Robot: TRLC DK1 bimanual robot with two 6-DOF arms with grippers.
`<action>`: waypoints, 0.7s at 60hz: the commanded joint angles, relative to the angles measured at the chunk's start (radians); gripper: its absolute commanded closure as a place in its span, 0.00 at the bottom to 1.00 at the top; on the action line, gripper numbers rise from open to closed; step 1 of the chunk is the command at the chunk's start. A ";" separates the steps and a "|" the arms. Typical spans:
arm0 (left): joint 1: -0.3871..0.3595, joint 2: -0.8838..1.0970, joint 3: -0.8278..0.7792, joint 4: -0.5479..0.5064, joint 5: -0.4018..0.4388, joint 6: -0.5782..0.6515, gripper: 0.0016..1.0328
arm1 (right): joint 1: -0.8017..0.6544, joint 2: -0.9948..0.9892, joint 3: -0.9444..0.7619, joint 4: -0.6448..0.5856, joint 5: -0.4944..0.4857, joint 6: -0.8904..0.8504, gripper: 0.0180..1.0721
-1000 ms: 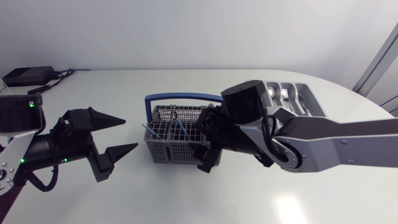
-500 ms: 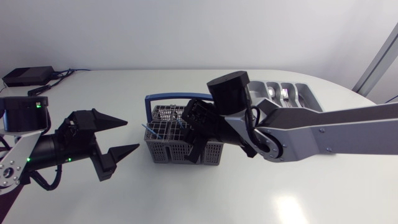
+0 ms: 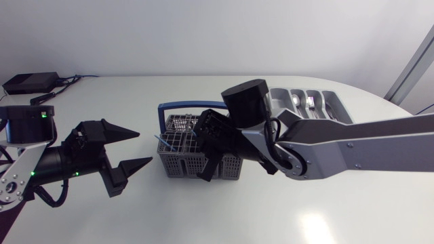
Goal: Unload the cutlery basket into the drawer organizer.
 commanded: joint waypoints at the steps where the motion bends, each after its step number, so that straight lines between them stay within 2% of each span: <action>1: -0.007 0.012 -0.012 0.010 0.013 0.024 0.05 | 0.008 0.015 0.011 -0.002 0.007 0.011 0.94; 27: -0.007 0.000 -0.025 0.010 0.013 0.021 0.05 | 0.016 -0.074 0.011 -0.034 -0.027 0.066 0.94; 42: -0.019 -0.012 -0.032 0.007 0.013 0.015 0.05 | 0.008 -0.154 0.046 -0.128 -0.091 0.130 0.94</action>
